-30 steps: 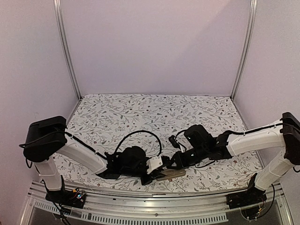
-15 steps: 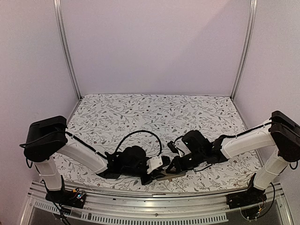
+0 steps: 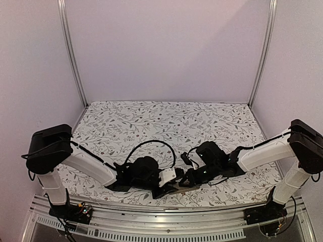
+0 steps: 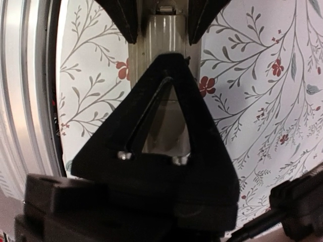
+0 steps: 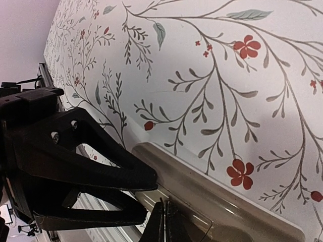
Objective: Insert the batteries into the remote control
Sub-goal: Load the battery cover onto the remote control without the battery cover, then press the battery cover on the remote control.
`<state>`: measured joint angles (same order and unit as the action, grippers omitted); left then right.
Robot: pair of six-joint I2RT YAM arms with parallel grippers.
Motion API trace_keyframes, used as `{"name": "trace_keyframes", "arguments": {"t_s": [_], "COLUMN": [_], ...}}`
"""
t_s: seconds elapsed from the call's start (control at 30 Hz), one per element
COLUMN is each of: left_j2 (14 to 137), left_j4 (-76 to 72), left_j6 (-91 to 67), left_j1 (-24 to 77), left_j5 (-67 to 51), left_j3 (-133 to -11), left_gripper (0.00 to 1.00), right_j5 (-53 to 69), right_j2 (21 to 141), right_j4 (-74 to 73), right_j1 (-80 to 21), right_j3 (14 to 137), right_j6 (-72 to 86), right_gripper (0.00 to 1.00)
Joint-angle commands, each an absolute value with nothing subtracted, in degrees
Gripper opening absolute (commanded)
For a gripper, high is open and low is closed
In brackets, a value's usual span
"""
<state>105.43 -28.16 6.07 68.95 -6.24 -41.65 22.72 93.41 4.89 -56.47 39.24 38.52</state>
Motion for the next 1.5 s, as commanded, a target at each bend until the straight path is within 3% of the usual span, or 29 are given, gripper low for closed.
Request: {"name": "trace_keyframes", "arguments": {"t_s": [0.0,0.3,0.47,0.6,0.63,0.77,0.83,1.47], "left_j2": [107.0,105.7,98.8,93.4,92.8,95.8,98.8,104.2], "left_j4": [-23.6,-23.8,-27.6,-30.3,-30.7,-29.6,-27.2,-23.6], "left_j6": [6.7,6.5,5.7,2.1,1.4,1.0,2.2,8.6], "left_j1": [69.1,69.1,67.6,64.3,63.9,64.3,65.3,67.1], "left_j5": [-7.7,-7.6,-7.9,-11.8,-12.2,-12.5,-12.3,-10.9], "left_j3": [-42.1,-41.6,-37.2,-34.3,-34.0,-36.1,-38.8,-42.5], "left_gripper": [0.37,0.47,0.59,0.61,0.59,0.11,0.0,0.0], "right_j5": [19.7,18.7,18.2,18.2,18.1,18.1,18.2,18.3], "right_j2": [96.1,96.8,97.0,97.3,97.3,97.3,97.2,97.2], "right_j4": [-2.2,-3.6,-4.5,-4.6,-4.6,-4.7,-4.8,-4.5], "right_j1": [-56.5,-56.5,-56.5,-56.5,-56.5,-56.5,-56.5,-56.5], "right_j3": [36.6,37.2,37.1,37.3,37.3,37.5,37.7,38.1], "right_j6": [37.9,37.2,37.2,37.0,37.0,37.1,37.2,38.1], "right_gripper": [0.03,0.02,0.02,0.02,0.02,0.02,0.01,0.01]}}
